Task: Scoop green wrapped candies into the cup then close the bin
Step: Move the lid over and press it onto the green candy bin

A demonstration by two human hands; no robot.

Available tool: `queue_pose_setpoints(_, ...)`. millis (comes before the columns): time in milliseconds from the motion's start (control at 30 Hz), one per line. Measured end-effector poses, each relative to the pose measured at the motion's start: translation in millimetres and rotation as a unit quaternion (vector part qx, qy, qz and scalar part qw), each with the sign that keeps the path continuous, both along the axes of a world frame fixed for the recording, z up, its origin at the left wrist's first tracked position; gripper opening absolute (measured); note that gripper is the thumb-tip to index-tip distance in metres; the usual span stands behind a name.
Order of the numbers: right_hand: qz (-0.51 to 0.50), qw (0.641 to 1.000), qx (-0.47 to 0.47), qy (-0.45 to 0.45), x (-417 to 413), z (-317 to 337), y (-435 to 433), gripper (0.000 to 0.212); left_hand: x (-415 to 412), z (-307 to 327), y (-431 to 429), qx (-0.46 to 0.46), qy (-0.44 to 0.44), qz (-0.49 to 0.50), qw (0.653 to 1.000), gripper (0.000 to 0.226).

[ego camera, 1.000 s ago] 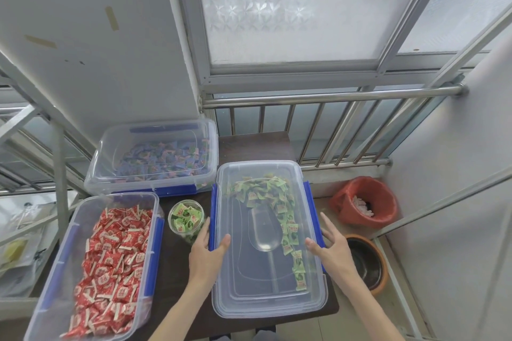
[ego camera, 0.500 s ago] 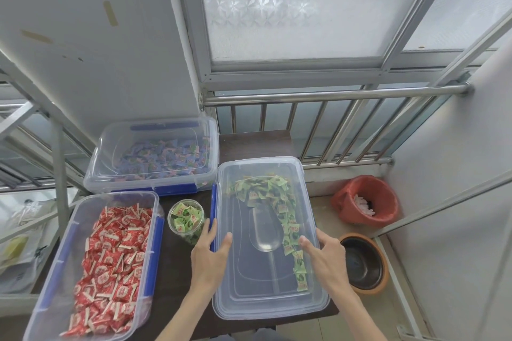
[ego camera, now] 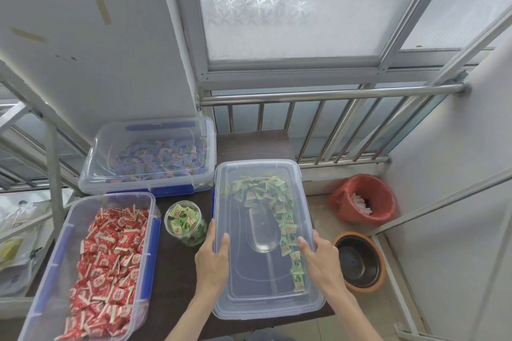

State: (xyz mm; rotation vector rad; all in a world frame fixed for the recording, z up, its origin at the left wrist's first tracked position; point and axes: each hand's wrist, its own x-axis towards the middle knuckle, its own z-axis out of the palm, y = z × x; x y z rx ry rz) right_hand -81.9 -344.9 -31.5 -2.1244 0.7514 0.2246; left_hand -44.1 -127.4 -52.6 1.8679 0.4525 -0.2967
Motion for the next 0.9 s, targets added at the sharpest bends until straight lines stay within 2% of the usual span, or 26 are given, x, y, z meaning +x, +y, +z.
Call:
queue_pose_setpoints(100, -0.021, 1.000, 0.017, -0.001, 0, -7, -3, 0.065, 1, 0, -2, -0.008, 0.003, 0.003, 1.000, 0.058)
queue_pose_setpoints(367, -0.031, 0.999, 0.003, 0.007, 1, -10, -9, 0.058, 0, -2, 0, -0.025, 0.007, 0.027, 0.999, 0.061)
queue_pose_setpoints(400, -0.042, 0.999, 0.014, 0.024, 4, -9, -14, 0.064, 0, -1, 1, -0.022, 0.011, 0.047, 0.999, 0.064)
queue_pose_setpoints(433, -0.065, 0.995, 0.053, 0.056, 8, -7, -19, 0.079, 0, -2, 2, -0.017, 0.019, 0.069, 0.997, 0.069)
queue_pose_setpoints(500, -0.112, 0.973, 0.172, 0.100, 16, -3, -29, 0.110, 0, -2, 4, -0.014, 0.073, 0.122, 0.990, 0.085)
queue_pose_setpoints(567, -0.108, 0.968, 0.209, 0.093, 20, -3, -34, 0.119, 0, -2, 9, -0.058, 0.144, 0.166, 0.974, 0.104)
queue_pose_setpoints(633, -0.097, 0.979, 0.165, 0.070, 19, -1, -30, 0.111, 2, -1, 16, -0.097, 0.176, 0.144, 0.969, 0.110)
queue_pose_setpoints(700, -0.086, 0.990, 0.112, 0.025, 14, 1, -23, 0.077, 2, 2, 20, -0.085, 0.161, 0.096, 0.979, 0.102)
queue_pose_setpoints(767, -0.062, 0.994, 0.082, -0.023, 8, 4, -15, 0.040, -3, 7, 18, -0.032, 0.123, 0.099, 0.987, 0.087)
queue_pose_setpoints(800, -0.056, 0.995, 0.073, -0.035, 6, 3, -11, 0.034, -5, 8, 17, -0.001, 0.102, 0.116, 0.988, 0.082)
queue_pose_setpoints(900, -0.062, 0.996, 0.055, -0.045, 4, 8, 0, 0.038, -13, 11, 8, 0.059, 0.041, 0.128, 0.989, 0.073)
